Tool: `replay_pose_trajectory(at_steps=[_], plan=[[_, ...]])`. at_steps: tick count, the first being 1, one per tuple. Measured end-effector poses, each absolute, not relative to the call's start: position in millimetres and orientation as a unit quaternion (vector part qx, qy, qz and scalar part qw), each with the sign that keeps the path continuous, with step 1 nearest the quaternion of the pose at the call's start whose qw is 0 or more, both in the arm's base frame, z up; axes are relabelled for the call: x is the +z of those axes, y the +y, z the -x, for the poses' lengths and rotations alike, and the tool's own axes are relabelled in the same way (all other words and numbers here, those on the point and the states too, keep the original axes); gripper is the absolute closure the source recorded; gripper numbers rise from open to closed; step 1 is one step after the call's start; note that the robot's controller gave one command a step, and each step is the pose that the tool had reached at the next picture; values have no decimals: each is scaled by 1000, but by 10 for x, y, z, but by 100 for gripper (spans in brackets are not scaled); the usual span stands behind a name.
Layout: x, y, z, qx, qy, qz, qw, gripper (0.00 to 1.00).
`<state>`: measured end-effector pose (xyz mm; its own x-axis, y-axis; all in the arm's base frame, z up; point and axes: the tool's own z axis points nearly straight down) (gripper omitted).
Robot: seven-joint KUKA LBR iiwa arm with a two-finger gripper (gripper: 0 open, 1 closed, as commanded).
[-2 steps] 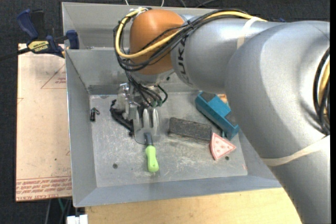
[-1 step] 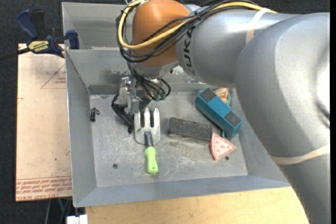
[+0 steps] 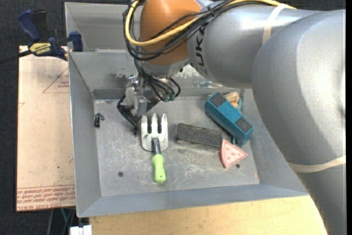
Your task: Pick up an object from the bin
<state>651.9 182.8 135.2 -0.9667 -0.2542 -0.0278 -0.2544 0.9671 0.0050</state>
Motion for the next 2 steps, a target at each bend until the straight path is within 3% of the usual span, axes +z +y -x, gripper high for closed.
replay_pose_trajectory(at_steps=[2], plan=[[2058,1833,-6506,4,992,128,11,100]])
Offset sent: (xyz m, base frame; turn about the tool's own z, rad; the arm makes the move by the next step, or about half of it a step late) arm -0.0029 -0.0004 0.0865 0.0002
